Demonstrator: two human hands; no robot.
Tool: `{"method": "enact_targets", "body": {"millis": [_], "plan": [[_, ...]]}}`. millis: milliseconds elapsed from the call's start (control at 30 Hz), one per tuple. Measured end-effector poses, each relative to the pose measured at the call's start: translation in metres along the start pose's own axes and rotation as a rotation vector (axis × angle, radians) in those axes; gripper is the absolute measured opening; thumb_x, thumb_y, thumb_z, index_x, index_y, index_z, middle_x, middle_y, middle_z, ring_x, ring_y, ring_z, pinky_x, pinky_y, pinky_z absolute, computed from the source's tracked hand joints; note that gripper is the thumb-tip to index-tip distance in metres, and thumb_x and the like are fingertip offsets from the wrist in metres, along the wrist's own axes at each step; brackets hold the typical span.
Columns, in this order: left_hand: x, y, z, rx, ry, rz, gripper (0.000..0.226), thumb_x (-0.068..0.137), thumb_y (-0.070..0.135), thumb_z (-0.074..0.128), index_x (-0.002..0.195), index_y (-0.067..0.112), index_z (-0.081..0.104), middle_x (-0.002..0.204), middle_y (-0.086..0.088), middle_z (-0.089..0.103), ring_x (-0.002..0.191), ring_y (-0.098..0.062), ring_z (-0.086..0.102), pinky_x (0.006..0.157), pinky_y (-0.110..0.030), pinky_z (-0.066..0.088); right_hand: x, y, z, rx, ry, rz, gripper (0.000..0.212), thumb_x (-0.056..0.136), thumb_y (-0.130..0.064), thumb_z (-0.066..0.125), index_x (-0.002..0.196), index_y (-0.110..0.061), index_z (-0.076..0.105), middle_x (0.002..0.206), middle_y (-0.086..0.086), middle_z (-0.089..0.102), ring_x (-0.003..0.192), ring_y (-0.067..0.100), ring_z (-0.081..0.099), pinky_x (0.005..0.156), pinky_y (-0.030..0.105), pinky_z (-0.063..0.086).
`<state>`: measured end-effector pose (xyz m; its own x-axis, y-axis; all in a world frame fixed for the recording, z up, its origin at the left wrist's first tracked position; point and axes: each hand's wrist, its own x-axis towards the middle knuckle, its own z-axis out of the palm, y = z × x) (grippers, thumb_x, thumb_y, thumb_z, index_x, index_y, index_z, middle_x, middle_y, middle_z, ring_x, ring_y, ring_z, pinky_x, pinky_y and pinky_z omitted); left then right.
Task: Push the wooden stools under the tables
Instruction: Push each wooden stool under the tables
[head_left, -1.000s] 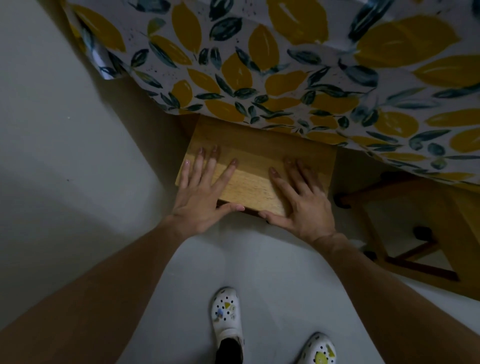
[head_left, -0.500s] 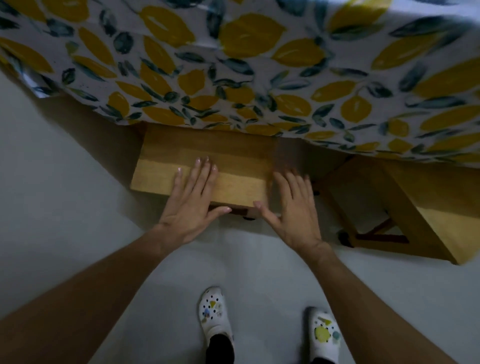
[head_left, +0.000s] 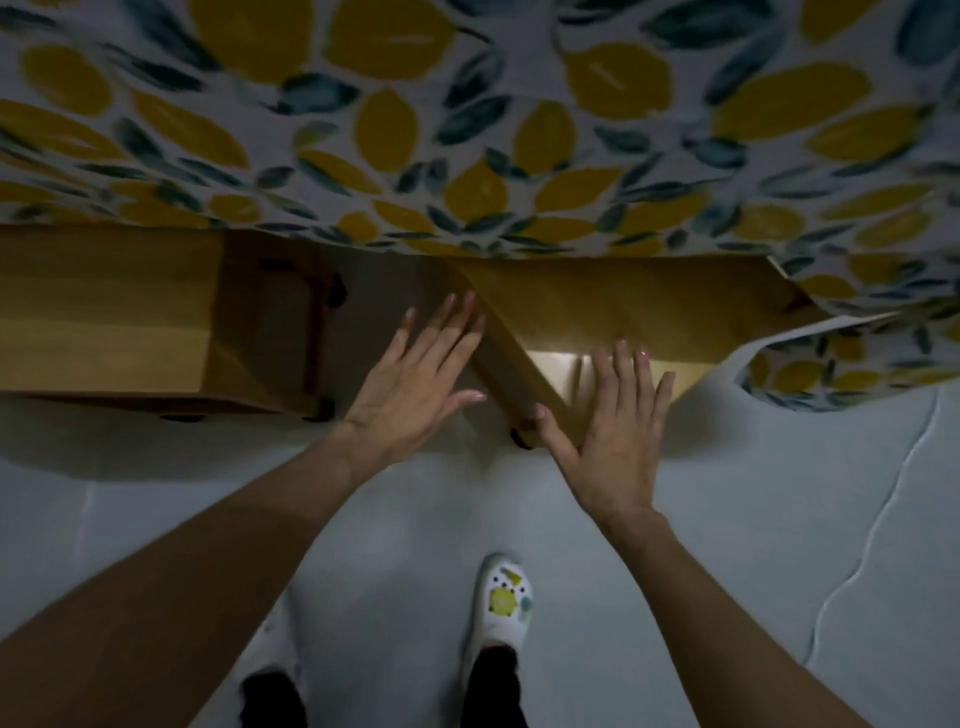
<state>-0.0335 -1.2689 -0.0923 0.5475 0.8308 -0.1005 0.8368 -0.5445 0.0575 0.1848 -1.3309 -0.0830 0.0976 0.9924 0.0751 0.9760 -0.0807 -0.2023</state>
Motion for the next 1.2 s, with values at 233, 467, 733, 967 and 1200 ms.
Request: {"method": "enact_targets", "body": {"millis": [233, 467, 733, 967, 1200], "plan": [[0.057, 0.021, 0.004, 0.014, -0.008, 0.041, 0.071, 0.09, 0.051, 0.031, 0.151, 0.022, 0.008, 0.16, -0.006, 0.01, 0.147, -0.027, 0.008, 0.118, -0.047, 0.005, 0.02, 0.008, 0.022, -0.038, 0.002, -0.105, 0.076, 0.093, -0.063, 0.038, 0.14, -0.003, 0.04, 0.147, 0.017, 0.042, 0.141, 0.033, 0.031, 0.119, 0.051, 0.015], [0.071, 0.016, 0.008, -0.106, 0.094, 0.115, 0.066, 0.085, 0.046, 0.039, 0.145, 0.02, 0.029, 0.153, -0.015, 0.032, 0.14, -0.039, 0.026, 0.112, -0.048, 0.017, 0.024, 0.011, 0.032, -0.114, 0.039, -0.089, 0.071, 0.099, -0.06, 0.03, 0.144, -0.007, 0.037, 0.152, 0.012, 0.038, 0.142, 0.032, 0.03, 0.118, 0.049, 0.022], [0.071, 0.012, 0.013, -0.168, 0.089, 0.095, 0.064, 0.086, 0.046, 0.035, 0.146, 0.022, 0.032, 0.153, -0.012, 0.032, 0.142, -0.035, 0.024, 0.111, -0.051, 0.032, 0.026, 0.008, 0.037, -0.136, 0.051, -0.096, 0.066, 0.1, -0.056, 0.035, 0.142, -0.006, 0.04, 0.151, 0.012, 0.041, 0.142, 0.031, 0.032, 0.117, 0.049, 0.022], [0.071, 0.019, 0.006, -0.156, -0.033, 0.032, 0.066, 0.087, 0.049, 0.024, 0.149, 0.028, 0.022, 0.159, -0.006, 0.02, 0.146, -0.029, 0.012, 0.117, -0.04, 0.023, 0.024, 0.015, 0.035, -0.105, 0.05, -0.116, 0.065, 0.1, -0.054, 0.034, 0.142, -0.005, 0.04, 0.15, 0.013, 0.041, 0.142, 0.031, 0.031, 0.118, 0.048, 0.021], [0.067, 0.037, -0.006, -0.136, -0.032, 0.011, 0.061, 0.092, 0.038, 0.042, 0.148, 0.02, 0.028, 0.156, -0.015, 0.022, 0.145, -0.035, 0.014, 0.116, -0.04, 0.018, 0.02, 0.029, 0.028, -0.121, -0.002, -0.197, 0.062, 0.1, -0.053, 0.032, 0.142, -0.007, 0.04, 0.149, 0.012, 0.042, 0.141, 0.031, 0.033, 0.117, 0.048, 0.023]]}}
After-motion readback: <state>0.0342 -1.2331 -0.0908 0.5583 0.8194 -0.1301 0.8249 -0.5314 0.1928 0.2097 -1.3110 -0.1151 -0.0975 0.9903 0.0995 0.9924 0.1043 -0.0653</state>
